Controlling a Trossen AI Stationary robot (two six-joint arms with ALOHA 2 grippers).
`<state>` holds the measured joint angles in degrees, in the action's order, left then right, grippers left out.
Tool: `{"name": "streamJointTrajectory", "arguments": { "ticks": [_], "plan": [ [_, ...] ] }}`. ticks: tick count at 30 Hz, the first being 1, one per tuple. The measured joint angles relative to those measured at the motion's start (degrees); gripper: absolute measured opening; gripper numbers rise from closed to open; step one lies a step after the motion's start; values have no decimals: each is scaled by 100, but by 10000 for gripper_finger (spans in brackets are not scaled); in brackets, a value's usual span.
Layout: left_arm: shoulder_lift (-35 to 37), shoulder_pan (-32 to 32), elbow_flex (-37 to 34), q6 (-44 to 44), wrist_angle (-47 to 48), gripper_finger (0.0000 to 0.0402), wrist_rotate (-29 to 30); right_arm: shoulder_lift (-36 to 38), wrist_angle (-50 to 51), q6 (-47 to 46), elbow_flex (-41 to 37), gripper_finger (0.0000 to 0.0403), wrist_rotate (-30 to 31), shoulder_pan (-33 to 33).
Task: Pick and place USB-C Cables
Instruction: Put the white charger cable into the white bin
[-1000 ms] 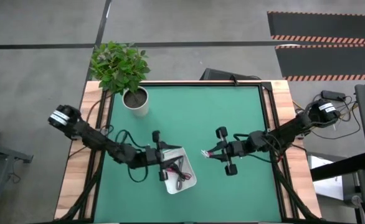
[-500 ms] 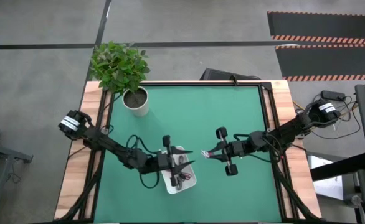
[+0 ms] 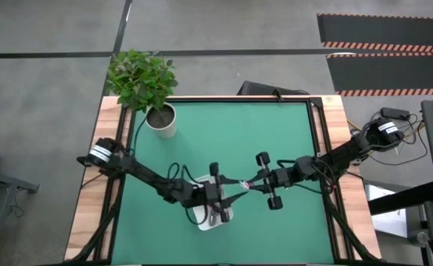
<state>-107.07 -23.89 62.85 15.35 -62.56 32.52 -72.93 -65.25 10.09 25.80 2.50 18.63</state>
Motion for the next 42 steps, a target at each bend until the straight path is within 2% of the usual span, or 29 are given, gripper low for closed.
{"name": "streamJointTrajectory", "arguments": {
  "ticks": [8,14,20,24,29,35,38,40,42],
  "plan": [
    [-256,35,378,184,12,130,-61,0,64,48,2,29,-31,2],
    [-251,36,361,157,16,54,11,0,116,81,2,37,-5,4],
    [-161,4,359,155,549,52,554,61,268,149,-3,106,149,-16],
    [86,-22,365,154,1212,52,698,319,580,129,-4,160,632,-15],
    [575,-132,401,-211,2977,52,674,994,1955,-94,83,201,1278,-26],
    [1079,-145,734,-1333,6258,52,612,1951,3764,-335,364,211,1705,-17],
    [1112,-158,1008,-1075,7573,52,134,2329,4465,-596,559,208,2300,-26],
    [1085,-160,1097,-557,7909,52,-284,2522,4627,-809,672,206,2798,-68],
    [1067,-167,1087,-33,8038,51,-403,2663,4637,-883,831,202,3125,-173]
  ]
}}
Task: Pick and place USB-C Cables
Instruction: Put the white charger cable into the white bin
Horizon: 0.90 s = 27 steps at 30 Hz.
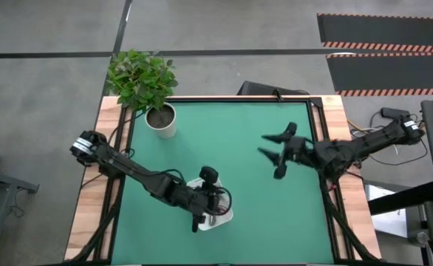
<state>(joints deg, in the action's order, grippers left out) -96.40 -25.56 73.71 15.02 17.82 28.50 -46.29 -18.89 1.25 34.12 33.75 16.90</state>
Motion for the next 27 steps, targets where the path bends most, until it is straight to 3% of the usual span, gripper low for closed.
{"name": "streamJointTrajectory", "arguments": {
  "ticks": [4,10,14,18,27],
  "plan": [
    [-1,9,-15,524,98,51,2,211,339,46,171,193,6,-82],
    [58,-79,-19,509,586,52,10,231,1469,-635,178,175,-912,-77],
    [8,-164,-74,956,575,41,6,16,2026,-997,130,165,-977,-76],
    [-54,-232,-95,1411,574,36,-225,-269,2049,-1092,60,155,-976,-78],
    [-97,-355,-350,1439,534,35,-560,-759,1976,-1134,60,136,-973,-80]
  ]
}}
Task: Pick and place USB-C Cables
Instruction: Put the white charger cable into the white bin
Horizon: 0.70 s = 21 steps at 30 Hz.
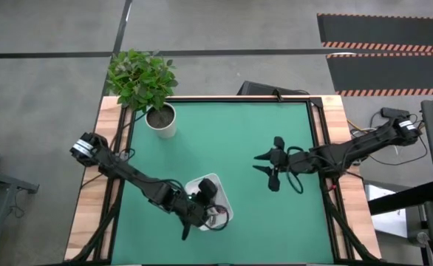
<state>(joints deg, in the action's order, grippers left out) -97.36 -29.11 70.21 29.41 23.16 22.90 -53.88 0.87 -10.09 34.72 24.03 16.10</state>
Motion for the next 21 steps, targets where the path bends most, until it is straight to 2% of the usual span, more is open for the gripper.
{"name": "streamJointTrajectory", "arguments": {
  "ticks": [6,10,13,21],
  "plan": [
    [0,-81,-205,47,-27,36,-63,-179,-36,10,0,127,0,0],
    [-2,-161,-308,629,-17,36,-125,-214,-61,2,-2,124,0,0],
    [-2,-212,-311,1565,-28,37,-43,-217,-73,2,-2,123,0,0],
    [-420,-288,-290,5023,-48,37,328,-211,-73,2,-2,124,0,0]
  ]
}}
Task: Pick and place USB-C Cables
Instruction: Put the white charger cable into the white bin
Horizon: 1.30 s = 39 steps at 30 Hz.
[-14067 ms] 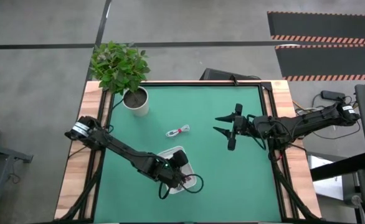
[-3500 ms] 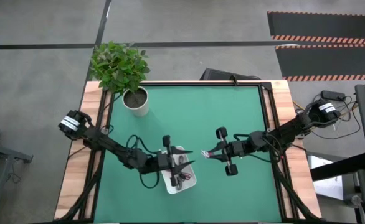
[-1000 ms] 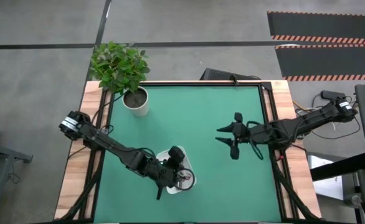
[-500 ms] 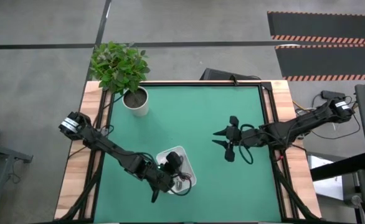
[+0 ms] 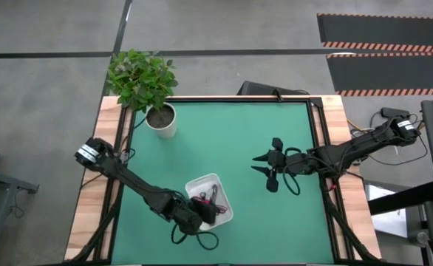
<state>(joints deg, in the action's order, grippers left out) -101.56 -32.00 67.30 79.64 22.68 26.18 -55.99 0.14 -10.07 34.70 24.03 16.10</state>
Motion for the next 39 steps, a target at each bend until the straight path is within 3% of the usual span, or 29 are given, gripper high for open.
{"name": "streamJointTrajectory", "arguments": {
  "ticks": [6,23,39],
  "plan": [
    [-186,5,30,11,-78,37,288,-5,-6,-2,-15,119,-1,0],
    [-161,3,-13,19,-221,41,240,-6,-23,-2,-28,117,0,0],
    [-159,14,-17,15,-302,109,278,-6,-21,-1,-33,121,-2,0]
  ]
}}
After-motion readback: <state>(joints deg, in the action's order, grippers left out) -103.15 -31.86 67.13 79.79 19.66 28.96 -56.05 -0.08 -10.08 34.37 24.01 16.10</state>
